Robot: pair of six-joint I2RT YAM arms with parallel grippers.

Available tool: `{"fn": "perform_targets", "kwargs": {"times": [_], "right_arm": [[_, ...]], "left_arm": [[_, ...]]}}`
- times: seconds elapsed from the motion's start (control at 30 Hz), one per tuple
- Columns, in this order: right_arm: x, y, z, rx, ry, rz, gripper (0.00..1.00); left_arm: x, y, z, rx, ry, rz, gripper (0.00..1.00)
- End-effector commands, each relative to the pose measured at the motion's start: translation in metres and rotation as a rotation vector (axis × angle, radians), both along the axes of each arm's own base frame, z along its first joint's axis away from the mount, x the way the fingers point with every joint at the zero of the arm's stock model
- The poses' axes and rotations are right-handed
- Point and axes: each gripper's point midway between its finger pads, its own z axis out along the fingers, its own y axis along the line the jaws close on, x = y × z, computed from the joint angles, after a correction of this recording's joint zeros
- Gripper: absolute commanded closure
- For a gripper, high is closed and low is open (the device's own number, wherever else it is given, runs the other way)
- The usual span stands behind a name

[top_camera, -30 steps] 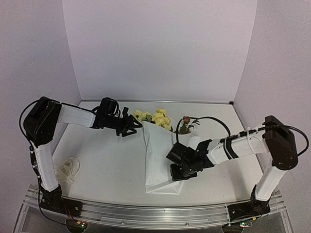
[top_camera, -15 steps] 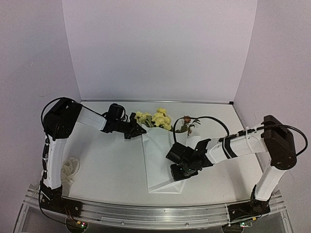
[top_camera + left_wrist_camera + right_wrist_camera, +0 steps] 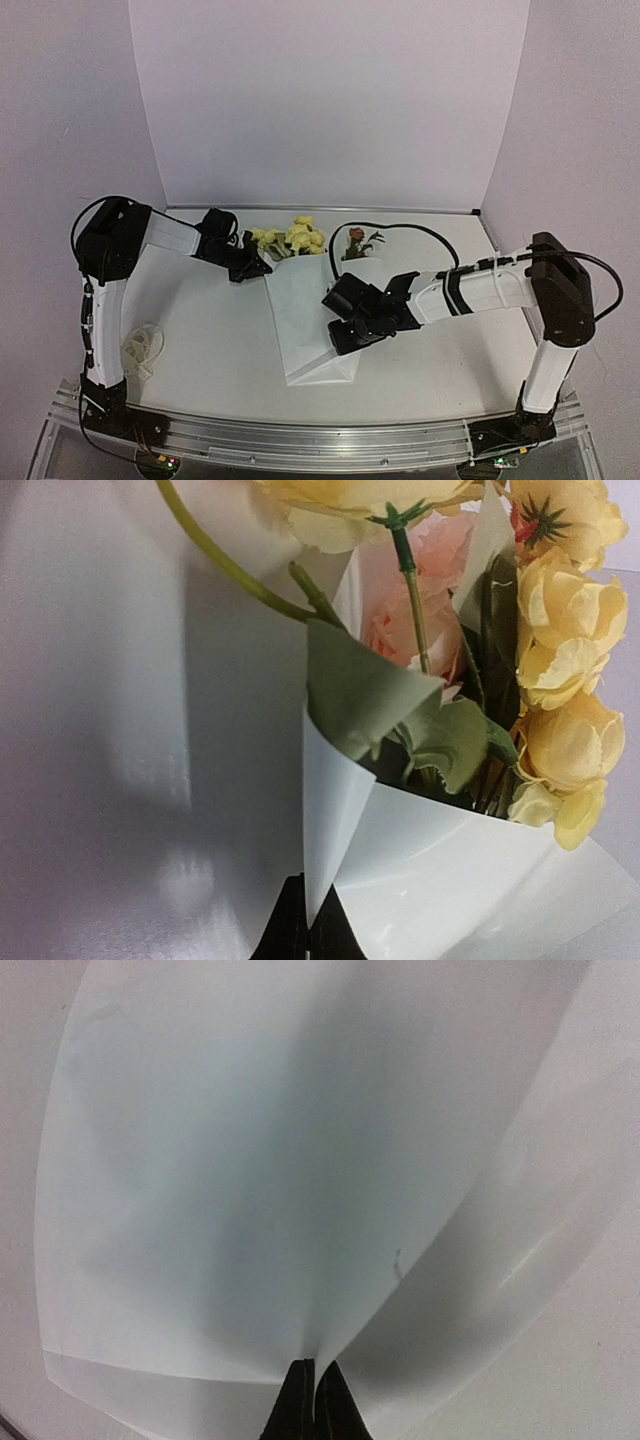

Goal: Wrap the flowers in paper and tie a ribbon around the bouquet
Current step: Adjust the 2/3-folded wrapping paper with the folded bouquet, then press the 2/3-folded wrapping paper against the folded bouquet.

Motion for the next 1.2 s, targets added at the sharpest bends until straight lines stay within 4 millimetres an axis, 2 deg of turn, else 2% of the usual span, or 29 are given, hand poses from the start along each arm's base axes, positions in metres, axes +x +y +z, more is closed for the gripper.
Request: {"fn": "perform_targets", "kwargs": {"times": [0.0, 0.03, 0.13, 0.23, 0.37, 0.47, 0.57, 0.67, 0.83, 1.0, 1.17], "right_arm": [[0.0, 0.004, -0.005, -0.038, 0.022, 0.04, 1.0], [0.0, 0.005, -0.005, -0.032, 0.023, 0.036, 1.0], [0.0, 0.007, -0.007, -0.016, 0.028, 0.03, 1.0], [0.0, 0.009, -0.011, 0.003, 0.036, 0.016, 1.0], [0.001, 0.009, -0.012, 0.033, 0.043, -0.015, 1.0], [0.003, 0.007, -0.012, 0.067, 0.058, -0.058, 1.0], [0.004, 0.006, -0.011, 0.109, 0.071, -0.097, 1.0], [0.007, 0.006, -0.008, 0.143, 0.074, -0.131, 1.0], [0.01, 0.008, -0.007, 0.189, 0.093, -0.178, 1.0], [0.013, 0.008, -0.004, 0.212, 0.094, -0.205, 1.0], [0.016, 0.004, 0.003, 0.23, 0.085, -0.238, 1.0]], "left_arm": [[0.023, 0.026, 0.034, 0.057, -0.117, 0.059, 0.96], [0.022, 0.027, 0.037, 0.057, -0.121, 0.057, 0.91], [0.019, 0.03, 0.057, 0.055, -0.15, 0.069, 0.65], [0.013, 0.036, 0.084, 0.058, -0.196, 0.089, 0.51], [-0.002, 0.045, 0.12, 0.07, -0.241, 0.116, 0.48], [-0.031, 0.032, 0.127, 0.058, -0.223, 0.084, 0.53], [-0.075, -0.007, 0.113, -0.008, -0.156, -0.029, 0.67], [-0.125, -0.046, 0.087, -0.06, -0.052, -0.141, 0.79], [-0.189, -0.095, 0.062, -0.143, 0.046, -0.274, 0.87], [-0.226, -0.114, 0.031, -0.133, 0.133, -0.344, 0.89], [-0.248, -0.111, 0.001, -0.105, 0.219, -0.355, 0.92]]}}
